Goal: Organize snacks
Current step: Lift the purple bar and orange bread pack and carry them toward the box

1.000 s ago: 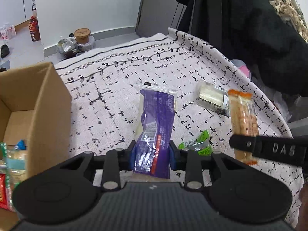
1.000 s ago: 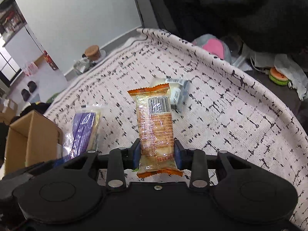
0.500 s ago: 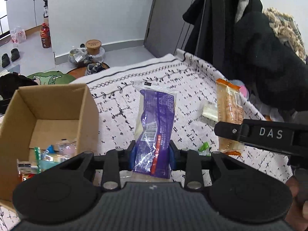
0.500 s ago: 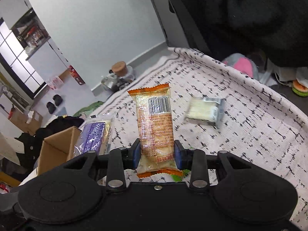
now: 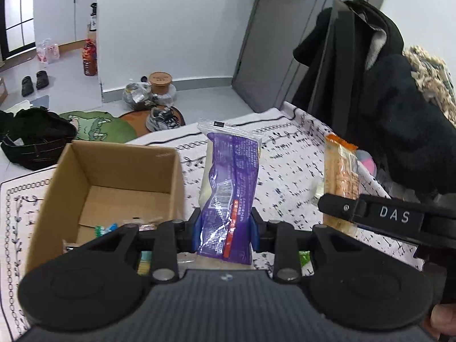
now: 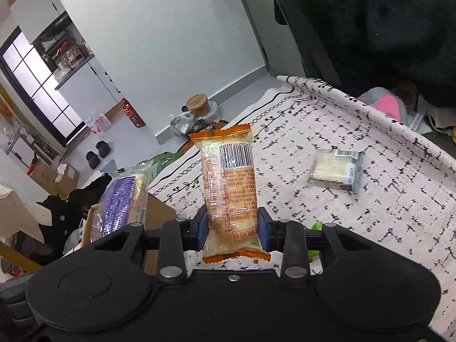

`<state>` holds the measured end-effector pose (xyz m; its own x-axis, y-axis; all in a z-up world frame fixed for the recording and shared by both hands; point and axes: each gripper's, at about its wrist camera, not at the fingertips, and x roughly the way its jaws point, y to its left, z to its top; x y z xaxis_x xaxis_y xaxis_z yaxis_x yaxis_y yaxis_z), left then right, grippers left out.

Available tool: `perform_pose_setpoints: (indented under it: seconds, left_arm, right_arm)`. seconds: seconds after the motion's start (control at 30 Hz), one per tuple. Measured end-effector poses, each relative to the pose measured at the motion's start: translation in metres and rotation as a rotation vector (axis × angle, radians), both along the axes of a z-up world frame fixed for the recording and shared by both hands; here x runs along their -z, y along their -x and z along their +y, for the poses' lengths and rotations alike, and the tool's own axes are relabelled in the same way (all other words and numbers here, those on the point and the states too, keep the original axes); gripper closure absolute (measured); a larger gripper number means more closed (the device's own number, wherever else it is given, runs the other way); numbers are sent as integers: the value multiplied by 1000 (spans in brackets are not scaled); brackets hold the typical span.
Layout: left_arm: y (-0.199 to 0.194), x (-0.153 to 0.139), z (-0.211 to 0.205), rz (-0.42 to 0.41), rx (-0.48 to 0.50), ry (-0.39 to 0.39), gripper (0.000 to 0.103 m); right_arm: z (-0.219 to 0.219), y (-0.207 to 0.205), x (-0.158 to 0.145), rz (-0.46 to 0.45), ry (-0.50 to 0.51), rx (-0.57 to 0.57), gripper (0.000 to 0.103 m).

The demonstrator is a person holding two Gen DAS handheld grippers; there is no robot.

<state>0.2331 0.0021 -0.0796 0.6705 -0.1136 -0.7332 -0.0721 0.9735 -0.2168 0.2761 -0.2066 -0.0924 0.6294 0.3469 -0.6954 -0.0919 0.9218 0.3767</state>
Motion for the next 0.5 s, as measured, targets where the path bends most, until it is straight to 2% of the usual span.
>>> perform_pose_setpoints:
  seconds: [0.5]
  left_arm:
    - [17,-9,65,5,-130,10,72]
  right_arm:
    - [51,3,-3,9,-69,-67,69]
